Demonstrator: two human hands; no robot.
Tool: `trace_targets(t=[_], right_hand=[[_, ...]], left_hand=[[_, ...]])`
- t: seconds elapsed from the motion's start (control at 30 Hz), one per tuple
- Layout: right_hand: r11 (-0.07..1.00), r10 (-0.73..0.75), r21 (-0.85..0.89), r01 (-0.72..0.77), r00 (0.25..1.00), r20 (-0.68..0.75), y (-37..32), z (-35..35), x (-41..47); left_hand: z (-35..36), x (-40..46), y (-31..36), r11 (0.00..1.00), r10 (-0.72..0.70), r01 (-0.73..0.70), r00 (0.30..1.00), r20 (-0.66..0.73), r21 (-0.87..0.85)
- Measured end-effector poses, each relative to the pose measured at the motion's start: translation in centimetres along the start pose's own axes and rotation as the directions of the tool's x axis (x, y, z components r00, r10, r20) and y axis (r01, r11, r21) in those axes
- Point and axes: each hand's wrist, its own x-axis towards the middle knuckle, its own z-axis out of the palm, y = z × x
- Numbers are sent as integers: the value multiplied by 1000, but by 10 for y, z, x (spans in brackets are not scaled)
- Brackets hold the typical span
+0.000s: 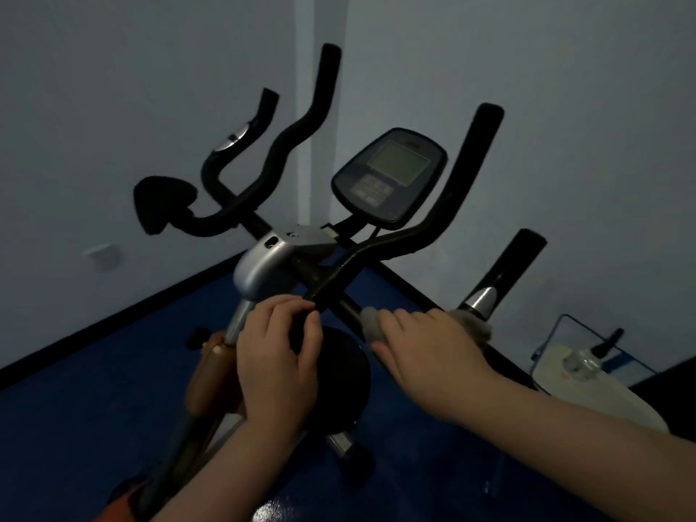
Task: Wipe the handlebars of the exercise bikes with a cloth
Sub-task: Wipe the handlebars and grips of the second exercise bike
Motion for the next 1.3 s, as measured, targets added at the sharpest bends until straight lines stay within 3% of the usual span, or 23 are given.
trace_targets(t=[0.07, 0.13, 0.17, 0.3, 0.43, 0.5, 0.63, 0.73, 0.8, 0.9, 1.0, 1.07, 1.1, 1.2, 1.3], right_hand=[[984, 35, 171, -55, 992, 117, -6, -4, 40], [875, 10, 465, -138, 963, 268, -2, 1, 65], [865, -42, 491, -105, 960, 278, 0, 2, 63], [971, -168, 214, 106, 941, 294, 15, -9, 22], [941, -128, 337, 20, 945, 303, 3, -5, 61], [893, -57, 447, -59, 969, 242, -7, 5, 73], [962, -80, 266, 55, 993, 83, -4, 3, 36], [968, -112, 230, 103, 993, 30, 6, 3, 16], [987, -50, 154, 50, 999, -7, -1, 9, 23], [987, 102, 147, -72, 971, -214, -11, 20, 18], [988, -107, 73, 139, 937, -332, 5, 26, -8], [947, -299, 19, 321, 902, -311, 36, 20, -16], [941, -319, 8, 339, 895, -311, 55, 14, -14], [980, -161, 34, 195, 884, -439, 104, -3, 0], [971, 88, 232, 64, 805, -587, 74, 10, -7]], left_hand=[[1, 1, 1, 999, -29, 28, 999, -28, -32], [1, -1, 1, 998, -54, 53, 998, -28, -34], [0, -3, 1, 997, -68, 67, 997, -27, -37], [-1, -5, 2, 994, -90, 89, 996, -16, -57], [-2, 1, -3, 996, -77, 75, 996, -37, -42], [-2, 1, -4, 996, -82, 80, 996, -46, -39], [-2, -3, -4, 998, -54, 53, 998, -40, -16], [-4, 0, -6, 999, 2, -1, 1000, -15, 47], [-6, 2, -5, 990, 66, -66, 998, 3, 122], [-4, -8, 4, 959, 220, -224, 975, 39, 173], [0, -5, 20, 943, 305, -310, 951, 54, 118], [5, 10, 29, 953, 279, -286, 957, 80, 101], [8, 19, 33, 961, 256, -264, 962, 96, 85], [18, 27, 38, 935, 288, -314, 943, 168, 163], [21, 18, 33, 889, 360, -399, 913, 194, 226]])
